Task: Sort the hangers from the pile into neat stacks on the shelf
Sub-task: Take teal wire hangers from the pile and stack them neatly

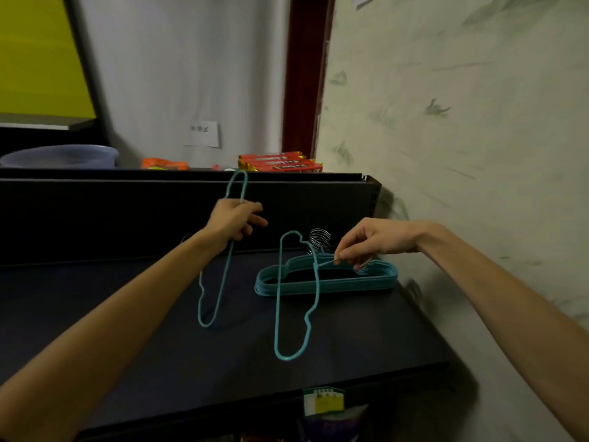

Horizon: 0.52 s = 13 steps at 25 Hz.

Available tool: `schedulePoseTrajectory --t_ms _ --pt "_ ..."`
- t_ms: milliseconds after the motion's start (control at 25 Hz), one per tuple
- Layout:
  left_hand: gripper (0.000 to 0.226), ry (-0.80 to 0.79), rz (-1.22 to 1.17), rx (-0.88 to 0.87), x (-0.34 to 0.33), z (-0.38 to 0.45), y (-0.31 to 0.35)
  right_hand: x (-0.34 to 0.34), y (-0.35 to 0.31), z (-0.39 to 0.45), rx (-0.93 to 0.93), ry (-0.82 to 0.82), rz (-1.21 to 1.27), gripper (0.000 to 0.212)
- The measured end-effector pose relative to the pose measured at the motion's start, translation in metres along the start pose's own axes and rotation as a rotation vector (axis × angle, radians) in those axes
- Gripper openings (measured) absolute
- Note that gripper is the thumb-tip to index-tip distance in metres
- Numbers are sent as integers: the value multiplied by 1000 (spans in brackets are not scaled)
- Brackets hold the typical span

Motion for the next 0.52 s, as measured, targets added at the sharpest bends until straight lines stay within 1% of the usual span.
schedulePoseTrajectory --t_ms 40,120,200,240,320,360,440,520 --pt "24 -39 55 25 -9 0 -5 -1 2 1 10 -29 -4 21" --pt "26 -66 171 18 -21 2 -16 -4 3 2 36 -63 -2 20" --pt "24 -109 318 1 -28 3 -21 -5 0 -1 75 -62 18 20" --pt "23 -157 362 2 -31 4 -21 -4 -1 -4 94 -53 31 20" --pt "26 -256 328 0 -39 4 -23 -4 -4 -8 123 -34 46 21" --pt "27 -276 296 -20 -44 4 -25 -4 -4 -9 134 -25 52 21" --pt "23 -223 233 -74 -50 6 -29 -3 -2 -10 133 11 78 19" --pt "20 -132 158 -73 -47 6 -31 0 8 -9 118 96 95 16"
Point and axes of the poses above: each hand's wrist, its own z-axis towards the middle knuckle, its own x-axis out of the back of the hand, y = z × x, the point moved 2 cm from there along z, towards the middle knuckle, and after that the axes turned 5 degrees about -y, right-handed, at the moved point
